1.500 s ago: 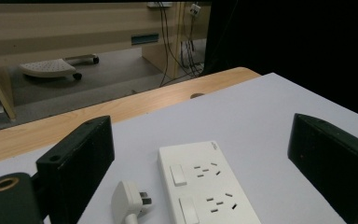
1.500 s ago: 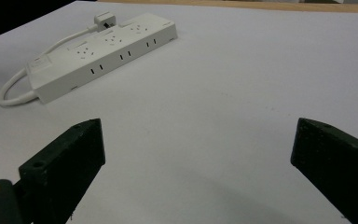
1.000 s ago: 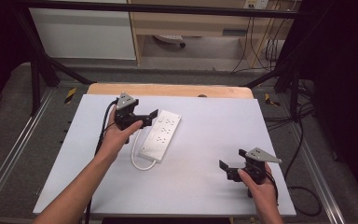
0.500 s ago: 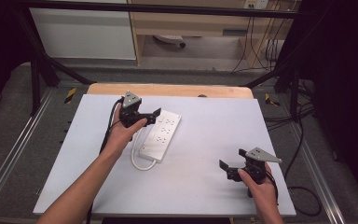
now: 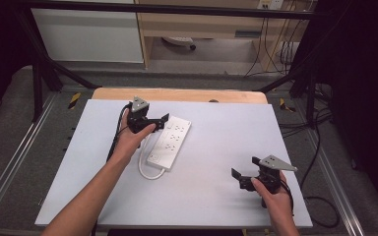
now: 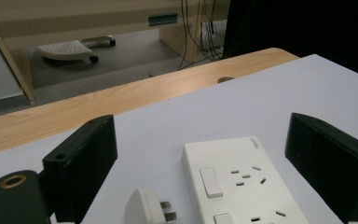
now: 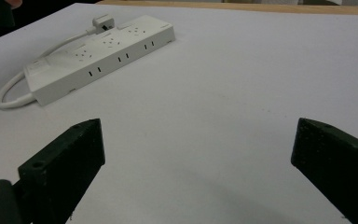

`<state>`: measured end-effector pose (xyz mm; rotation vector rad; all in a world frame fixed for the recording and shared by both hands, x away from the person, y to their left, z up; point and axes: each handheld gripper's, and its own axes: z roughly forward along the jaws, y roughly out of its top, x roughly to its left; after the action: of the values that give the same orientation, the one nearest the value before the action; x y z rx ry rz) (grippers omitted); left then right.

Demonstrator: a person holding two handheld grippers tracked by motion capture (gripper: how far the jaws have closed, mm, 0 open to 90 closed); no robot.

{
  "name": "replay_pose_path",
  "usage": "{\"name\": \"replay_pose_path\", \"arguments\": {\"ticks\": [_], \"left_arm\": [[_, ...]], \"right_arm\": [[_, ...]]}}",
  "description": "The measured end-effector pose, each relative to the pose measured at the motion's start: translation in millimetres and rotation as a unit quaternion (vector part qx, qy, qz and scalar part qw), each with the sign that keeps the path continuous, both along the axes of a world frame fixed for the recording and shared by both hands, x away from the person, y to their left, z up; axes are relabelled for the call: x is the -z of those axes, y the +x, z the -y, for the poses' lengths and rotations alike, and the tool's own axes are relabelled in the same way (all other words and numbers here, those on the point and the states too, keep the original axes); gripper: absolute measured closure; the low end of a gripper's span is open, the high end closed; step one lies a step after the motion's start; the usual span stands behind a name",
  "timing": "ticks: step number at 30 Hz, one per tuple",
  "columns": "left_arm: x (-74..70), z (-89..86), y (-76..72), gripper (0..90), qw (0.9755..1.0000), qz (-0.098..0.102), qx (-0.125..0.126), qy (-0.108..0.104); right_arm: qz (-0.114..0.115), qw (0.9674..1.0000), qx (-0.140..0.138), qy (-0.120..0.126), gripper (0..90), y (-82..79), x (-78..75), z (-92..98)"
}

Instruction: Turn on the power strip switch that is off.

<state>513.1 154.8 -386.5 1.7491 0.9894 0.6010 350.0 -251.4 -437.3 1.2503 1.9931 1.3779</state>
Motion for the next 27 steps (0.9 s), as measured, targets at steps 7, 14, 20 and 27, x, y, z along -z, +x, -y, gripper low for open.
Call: {"name": "replay_pose_path", "arguments": {"ticks": [7,14,20,27], "left_arm": [[3.8,0.4,3.4,10.6,1.0000,-0.001,-0.002,0.002],[7.0,3.3,5.6,15.5,1.0000,0.002,0.000,0.006],[10.4,7.0,7.4,26.5,1.0000,-0.001,0.002,0.003],[11.7,10.6,8.0,38.0,0.9999,-0.003,0.015,0.006]], "right_arm": [[0.000,1.0000,0.000,0.000,3.2,0.3,0.1,0.0],[0.000,1.0000,0.000,-0.001,3.2,0.5,0.2,0.0],[0.002,1.0000,0.001,-0.001,3.3,0.7,0.1,0.7],[0.002,1.0000,0.001,0.000,3.3,0.8,0.0,1.3]]}}
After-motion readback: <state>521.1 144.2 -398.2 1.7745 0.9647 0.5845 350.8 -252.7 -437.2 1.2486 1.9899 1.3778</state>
